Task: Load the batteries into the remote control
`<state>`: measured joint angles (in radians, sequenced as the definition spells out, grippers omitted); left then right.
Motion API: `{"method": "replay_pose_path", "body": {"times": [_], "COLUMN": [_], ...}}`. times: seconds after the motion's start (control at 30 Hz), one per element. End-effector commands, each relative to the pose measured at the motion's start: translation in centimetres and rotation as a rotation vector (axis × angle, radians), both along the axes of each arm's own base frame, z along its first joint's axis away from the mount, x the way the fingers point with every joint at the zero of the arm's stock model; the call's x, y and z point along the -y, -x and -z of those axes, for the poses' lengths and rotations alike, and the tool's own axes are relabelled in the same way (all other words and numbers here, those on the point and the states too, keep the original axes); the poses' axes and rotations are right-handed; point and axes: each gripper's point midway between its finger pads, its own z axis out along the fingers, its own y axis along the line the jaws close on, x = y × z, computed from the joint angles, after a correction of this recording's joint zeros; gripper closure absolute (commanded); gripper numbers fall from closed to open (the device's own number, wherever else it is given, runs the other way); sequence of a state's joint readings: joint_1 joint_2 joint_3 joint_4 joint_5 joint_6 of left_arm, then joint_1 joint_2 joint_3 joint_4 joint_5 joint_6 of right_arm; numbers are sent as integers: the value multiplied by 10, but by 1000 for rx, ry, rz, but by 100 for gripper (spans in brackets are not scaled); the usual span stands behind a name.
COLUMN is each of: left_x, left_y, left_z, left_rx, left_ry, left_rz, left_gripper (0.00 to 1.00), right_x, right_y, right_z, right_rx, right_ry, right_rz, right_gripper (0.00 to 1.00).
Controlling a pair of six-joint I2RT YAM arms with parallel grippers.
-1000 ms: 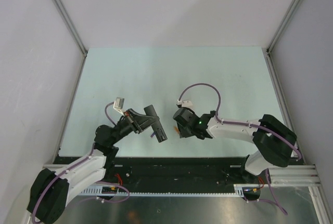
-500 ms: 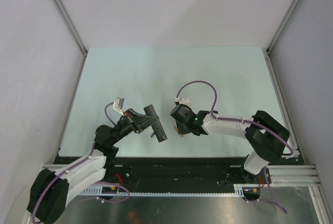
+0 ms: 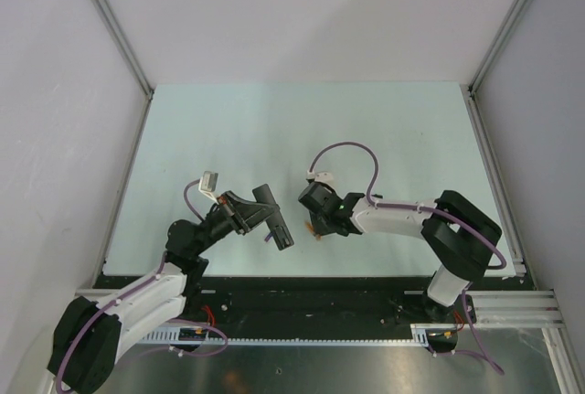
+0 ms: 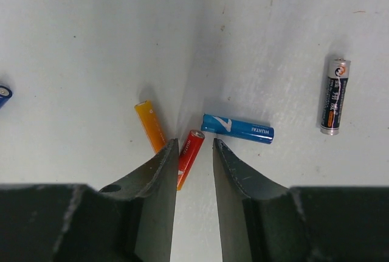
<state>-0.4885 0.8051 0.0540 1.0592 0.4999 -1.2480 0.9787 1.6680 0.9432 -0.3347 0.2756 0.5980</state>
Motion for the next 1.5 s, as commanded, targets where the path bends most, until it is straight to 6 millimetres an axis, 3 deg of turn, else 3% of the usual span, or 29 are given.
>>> {"method": "replay_pose_path", "body": {"times": [0.0,0.5,1.07,1.1,1.17,1.23,1.33,1.37,1.47], "left_x": [-6,-5,-6,-6,-6,-5,-4,-4,-1], "left_y": [10,11,12,12,12,11,9,9,4], "left_z": [42,44,44,44,45,45,41,40,33], "left_rx": [-67,-69,-69,-70,-71,-75,-75,-72,-68], "left_ry": [-45,-49,-50,-49,-50,-48,-46,-46,-40], "left_rz": [-6,-2,0,0,0,1,3,2,2], "left_gripper": [100,100,100,100,100,100,100,100,100], "right_x": [-14,-14,-17,-17,-18,-21,-23,-20,-13], "right_y": [-12,-13,-11,-11,-11,-9,-6,-5,-1], "right_z": [-10,-6,-5,-6,-13,-24,-57,-78,-105], "right_rx": [30,15,7,7,16,34,84,117,159], "right_ry": [-38,-29,-37,-38,-53,-75,-131,-165,-198], "right_rz": [-3,4,-13,-13,-11,-16,-14,-10,1], "right_gripper": [66,69,84,88,99,100,100,100,100]}}
